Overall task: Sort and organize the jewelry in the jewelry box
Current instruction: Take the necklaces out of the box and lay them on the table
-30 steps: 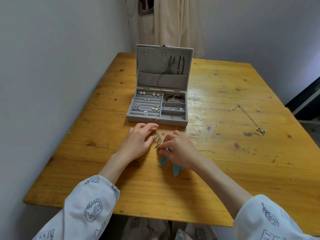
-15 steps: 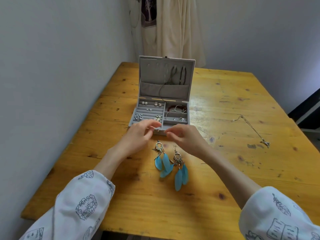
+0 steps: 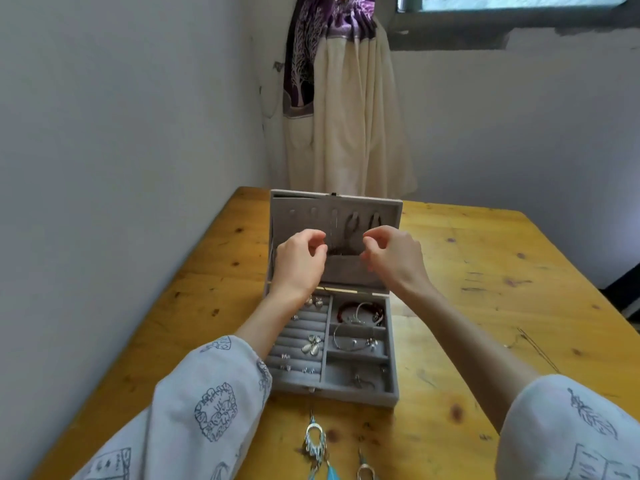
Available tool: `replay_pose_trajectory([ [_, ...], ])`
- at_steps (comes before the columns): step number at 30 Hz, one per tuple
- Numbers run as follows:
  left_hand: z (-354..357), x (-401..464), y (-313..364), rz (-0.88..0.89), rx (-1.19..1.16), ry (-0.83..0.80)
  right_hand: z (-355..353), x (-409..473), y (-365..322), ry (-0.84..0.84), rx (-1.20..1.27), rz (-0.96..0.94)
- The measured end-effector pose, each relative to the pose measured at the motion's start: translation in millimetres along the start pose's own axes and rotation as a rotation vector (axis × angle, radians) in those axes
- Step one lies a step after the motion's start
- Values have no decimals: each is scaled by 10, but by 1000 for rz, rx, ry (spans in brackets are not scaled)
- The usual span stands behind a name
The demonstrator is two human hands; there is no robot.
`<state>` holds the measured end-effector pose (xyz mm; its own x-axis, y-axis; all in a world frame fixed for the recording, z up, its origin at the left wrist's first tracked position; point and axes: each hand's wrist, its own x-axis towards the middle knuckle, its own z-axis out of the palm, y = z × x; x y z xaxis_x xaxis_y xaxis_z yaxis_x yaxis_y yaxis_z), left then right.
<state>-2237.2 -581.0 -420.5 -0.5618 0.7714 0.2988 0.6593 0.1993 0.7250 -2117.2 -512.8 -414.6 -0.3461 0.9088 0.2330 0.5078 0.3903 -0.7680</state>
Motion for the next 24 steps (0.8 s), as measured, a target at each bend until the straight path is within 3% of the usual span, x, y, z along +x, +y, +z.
replay_pose_trajectory([
  [6, 275, 267, 1, -91, -58, 201, 217, 258, -26, -4, 114, 134],
  [12, 397, 337, 28, -130, -38, 256, 293, 289, -45, 29, 135, 189],
  [18, 439, 376, 80, -173, 54, 242, 305, 320, -18, 34, 126, 193],
  [24, 283, 397, 146, -184, -230, 184, 313, 351, -21, 40, 135, 192],
])
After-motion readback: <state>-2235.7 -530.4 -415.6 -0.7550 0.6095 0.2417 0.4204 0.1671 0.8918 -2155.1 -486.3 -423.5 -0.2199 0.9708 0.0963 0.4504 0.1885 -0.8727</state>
